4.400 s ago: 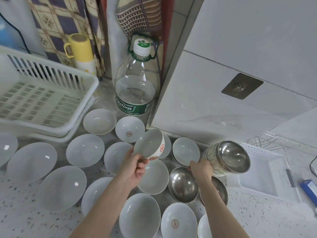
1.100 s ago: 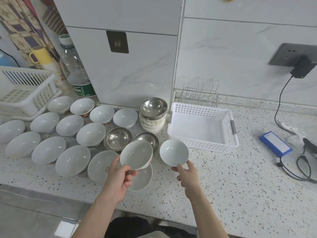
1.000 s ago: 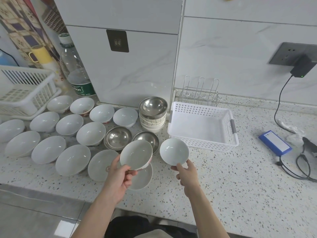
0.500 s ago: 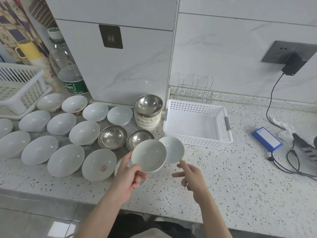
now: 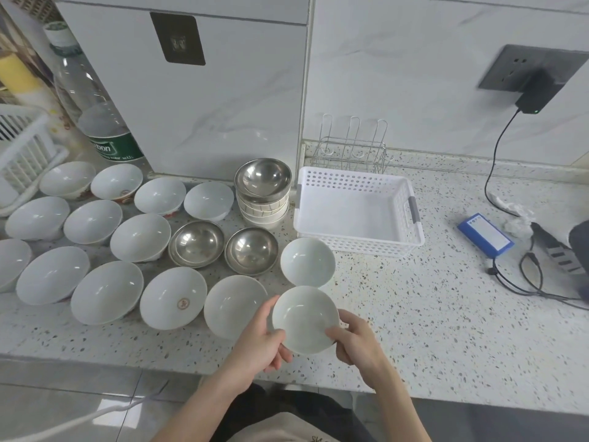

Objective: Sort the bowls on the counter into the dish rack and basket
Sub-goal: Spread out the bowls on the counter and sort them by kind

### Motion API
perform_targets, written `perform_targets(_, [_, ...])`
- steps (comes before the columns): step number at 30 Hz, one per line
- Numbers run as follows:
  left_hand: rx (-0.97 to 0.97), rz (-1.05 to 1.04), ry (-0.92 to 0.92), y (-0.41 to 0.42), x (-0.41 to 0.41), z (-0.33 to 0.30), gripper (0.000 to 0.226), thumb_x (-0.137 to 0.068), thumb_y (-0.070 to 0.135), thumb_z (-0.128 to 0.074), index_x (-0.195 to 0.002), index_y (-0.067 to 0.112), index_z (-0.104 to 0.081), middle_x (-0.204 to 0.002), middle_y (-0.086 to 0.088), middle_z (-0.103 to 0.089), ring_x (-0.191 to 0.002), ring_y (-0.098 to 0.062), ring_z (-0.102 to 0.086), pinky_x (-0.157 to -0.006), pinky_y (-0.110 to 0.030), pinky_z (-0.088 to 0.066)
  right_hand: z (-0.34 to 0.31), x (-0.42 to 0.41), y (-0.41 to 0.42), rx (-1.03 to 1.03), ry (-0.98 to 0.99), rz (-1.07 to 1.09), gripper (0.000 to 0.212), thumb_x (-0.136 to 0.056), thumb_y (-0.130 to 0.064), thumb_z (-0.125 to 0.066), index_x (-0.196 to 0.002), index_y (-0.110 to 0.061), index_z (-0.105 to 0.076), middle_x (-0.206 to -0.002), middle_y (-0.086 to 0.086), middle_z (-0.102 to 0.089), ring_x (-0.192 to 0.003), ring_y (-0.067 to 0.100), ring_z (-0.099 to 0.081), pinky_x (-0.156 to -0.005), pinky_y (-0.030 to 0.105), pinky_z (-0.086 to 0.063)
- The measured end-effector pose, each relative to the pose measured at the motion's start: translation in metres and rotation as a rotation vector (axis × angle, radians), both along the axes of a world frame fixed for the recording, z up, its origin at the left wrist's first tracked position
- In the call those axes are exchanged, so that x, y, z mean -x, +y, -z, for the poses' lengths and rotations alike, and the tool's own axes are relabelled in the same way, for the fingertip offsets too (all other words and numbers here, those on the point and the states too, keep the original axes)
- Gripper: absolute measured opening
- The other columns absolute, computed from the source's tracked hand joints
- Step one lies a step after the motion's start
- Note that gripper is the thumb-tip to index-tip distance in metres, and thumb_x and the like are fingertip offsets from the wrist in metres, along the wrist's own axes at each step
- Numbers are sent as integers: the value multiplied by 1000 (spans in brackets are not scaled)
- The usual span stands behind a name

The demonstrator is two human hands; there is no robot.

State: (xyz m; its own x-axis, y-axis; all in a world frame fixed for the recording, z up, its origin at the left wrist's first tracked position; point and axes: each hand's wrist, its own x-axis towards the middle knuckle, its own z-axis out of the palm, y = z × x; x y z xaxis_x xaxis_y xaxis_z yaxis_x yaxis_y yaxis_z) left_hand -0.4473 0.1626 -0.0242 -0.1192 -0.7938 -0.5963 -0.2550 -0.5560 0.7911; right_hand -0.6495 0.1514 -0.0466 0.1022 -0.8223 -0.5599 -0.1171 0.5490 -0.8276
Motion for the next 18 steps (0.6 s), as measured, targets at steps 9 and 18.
perform_targets(9, [52,85,-80,1,-1,13,74,-92,28,-62,-147,48,-17,-80,1,-69,-51,-3,-62,-47,-14,-45,8,-8,2,14,65,26,33,-84,-2,-52,-96,-26,-72,-51,-2,-62,-41,12,-28,-38,19,-27])
perform_targets(18, [182,260,-197,-1,-4,14,94,-63,47,-75,-115,80,-4,-111,25,-57,-90,16,-58,-61,-8,-50,15,-5,-7,-51,61,-37,37,-79,-4,-53,-98,-31,-70,-53,-4,-59,-41,11,-29,-39,19,-26])
